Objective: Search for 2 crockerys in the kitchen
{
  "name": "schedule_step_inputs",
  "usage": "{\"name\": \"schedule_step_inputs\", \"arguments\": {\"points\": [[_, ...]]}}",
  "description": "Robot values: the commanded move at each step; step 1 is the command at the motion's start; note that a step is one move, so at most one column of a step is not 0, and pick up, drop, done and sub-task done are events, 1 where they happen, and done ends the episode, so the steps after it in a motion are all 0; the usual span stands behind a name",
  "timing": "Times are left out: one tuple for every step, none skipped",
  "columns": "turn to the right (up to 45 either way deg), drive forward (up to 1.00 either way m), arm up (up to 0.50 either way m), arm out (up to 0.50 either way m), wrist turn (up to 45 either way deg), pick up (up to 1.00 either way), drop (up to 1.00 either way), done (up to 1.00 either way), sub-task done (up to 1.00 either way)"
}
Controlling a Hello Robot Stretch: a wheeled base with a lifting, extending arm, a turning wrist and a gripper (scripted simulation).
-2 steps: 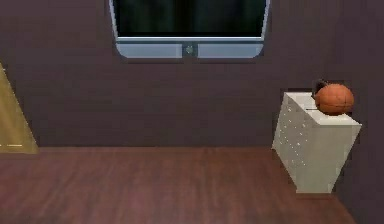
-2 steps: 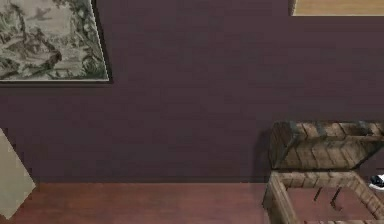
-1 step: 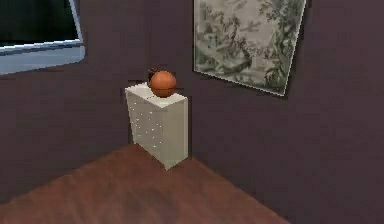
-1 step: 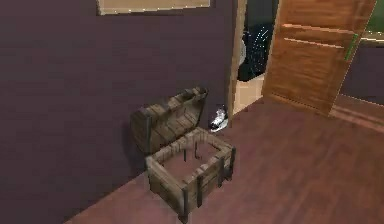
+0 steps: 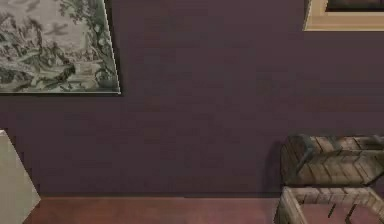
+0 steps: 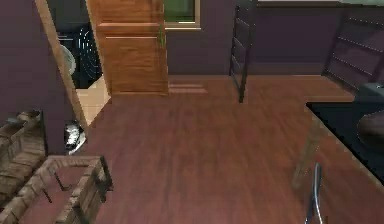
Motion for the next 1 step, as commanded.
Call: {"name": "schedule_step_inputs", "arguments": {"points": [[45.0, 0.0, 0.0, 0.0, 0.0, 0.0, 0.0, 0.0, 0.0]]}}
